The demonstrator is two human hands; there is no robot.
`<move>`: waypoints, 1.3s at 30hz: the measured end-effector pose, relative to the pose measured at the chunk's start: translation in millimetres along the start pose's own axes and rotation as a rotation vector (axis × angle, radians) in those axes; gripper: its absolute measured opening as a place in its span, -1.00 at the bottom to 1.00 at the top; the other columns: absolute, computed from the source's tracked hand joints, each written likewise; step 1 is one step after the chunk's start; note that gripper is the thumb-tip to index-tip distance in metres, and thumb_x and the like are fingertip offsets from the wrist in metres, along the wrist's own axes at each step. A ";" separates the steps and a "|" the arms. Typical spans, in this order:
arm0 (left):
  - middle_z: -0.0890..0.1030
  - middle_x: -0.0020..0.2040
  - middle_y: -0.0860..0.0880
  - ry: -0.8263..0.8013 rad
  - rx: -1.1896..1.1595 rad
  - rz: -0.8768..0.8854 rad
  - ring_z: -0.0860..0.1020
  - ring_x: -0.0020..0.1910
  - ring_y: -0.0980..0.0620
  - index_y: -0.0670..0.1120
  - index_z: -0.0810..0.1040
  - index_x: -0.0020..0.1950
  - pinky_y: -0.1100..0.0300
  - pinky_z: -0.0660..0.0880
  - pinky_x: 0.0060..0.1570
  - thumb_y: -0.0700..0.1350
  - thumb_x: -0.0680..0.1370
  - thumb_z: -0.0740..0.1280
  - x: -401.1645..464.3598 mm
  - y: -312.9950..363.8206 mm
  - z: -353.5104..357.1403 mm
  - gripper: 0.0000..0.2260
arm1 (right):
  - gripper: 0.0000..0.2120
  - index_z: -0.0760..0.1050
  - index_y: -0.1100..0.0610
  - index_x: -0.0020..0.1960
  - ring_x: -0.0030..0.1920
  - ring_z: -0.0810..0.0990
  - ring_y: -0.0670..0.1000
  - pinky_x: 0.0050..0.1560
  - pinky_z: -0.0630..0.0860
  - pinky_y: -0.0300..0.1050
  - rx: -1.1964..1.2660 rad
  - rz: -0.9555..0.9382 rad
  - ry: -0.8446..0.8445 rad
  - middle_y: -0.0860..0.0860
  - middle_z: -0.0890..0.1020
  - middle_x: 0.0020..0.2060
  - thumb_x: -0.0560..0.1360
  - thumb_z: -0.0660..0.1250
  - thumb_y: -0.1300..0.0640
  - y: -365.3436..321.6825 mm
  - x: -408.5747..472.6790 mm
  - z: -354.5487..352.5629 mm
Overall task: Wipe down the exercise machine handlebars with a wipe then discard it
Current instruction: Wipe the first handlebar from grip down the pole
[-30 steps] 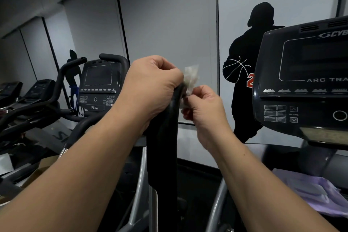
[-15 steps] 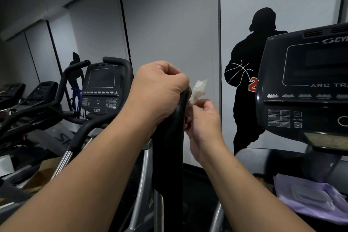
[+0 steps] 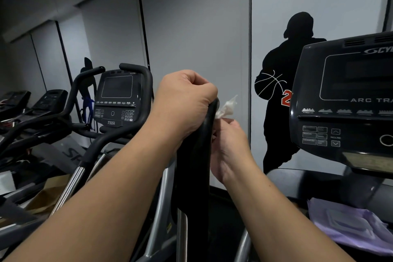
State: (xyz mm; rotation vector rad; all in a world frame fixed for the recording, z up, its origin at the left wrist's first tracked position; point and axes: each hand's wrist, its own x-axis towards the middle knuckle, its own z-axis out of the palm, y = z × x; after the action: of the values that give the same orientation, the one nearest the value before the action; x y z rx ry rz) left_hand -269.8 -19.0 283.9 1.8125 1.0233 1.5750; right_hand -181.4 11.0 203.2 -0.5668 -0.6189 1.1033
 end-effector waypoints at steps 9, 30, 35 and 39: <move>0.71 -0.19 -0.12 0.008 0.040 0.015 0.54 -0.36 0.07 -0.12 0.69 -0.16 0.19 0.53 -0.32 -0.22 0.45 0.41 -1.0 1.4 -1.4 -0.94 | -0.86 0.45 0.24 0.07 -0.39 0.46 0.04 -0.34 0.38 -0.15 -0.031 0.046 0.057 0.07 0.52 -0.40 0.53 0.26 0.37 1.3 -3.0 2.8; 0.53 -0.36 0.04 -0.099 -0.205 -0.122 0.50 -0.24 -0.03 -0.06 0.47 -0.18 0.06 0.48 -0.17 -0.02 0.50 0.33 -3.7 -70.9 1.7 -0.85 | -0.83 0.61 0.21 -0.02 -0.08 0.56 0.07 0.10 0.46 0.08 -0.381 -0.012 -0.061 0.06 0.63 -0.21 0.48 0.28 0.19 -7.2 -20.3 -3.2; 0.46 -0.39 0.07 -0.074 -0.068 -0.004 0.46 -0.35 0.13 -0.14 0.45 -0.19 0.31 0.44 -0.33 -0.15 0.56 0.36 1.2 -74.0 4.5 -0.84 | -0.77 0.62 0.16 -0.16 -0.05 0.63 -0.06 -0.01 0.49 -0.17 -0.617 -0.199 -0.028 -0.09 0.71 -0.24 0.52 0.20 0.30 -21.2 -24.4 -13.0; 0.53 -0.37 0.11 -0.052 -0.055 0.098 0.50 -0.43 0.29 -0.10 0.48 -0.17 0.44 0.40 -0.38 -0.24 0.60 0.34 -4.2 -72.5 2.3 -0.84 | -0.81 0.53 0.12 -0.10 -0.33 0.55 -0.28 -0.30 0.43 -0.44 -0.620 -0.590 -0.062 -0.09 0.62 -0.28 0.59 0.23 0.34 -45.4 -45.9 -4.2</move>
State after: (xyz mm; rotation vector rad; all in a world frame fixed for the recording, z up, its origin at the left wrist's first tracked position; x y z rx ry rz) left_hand -282.3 19.5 223.6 1.8812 0.8706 1.5889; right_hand -164.3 -47.9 223.7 -0.8104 -1.1117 0.3580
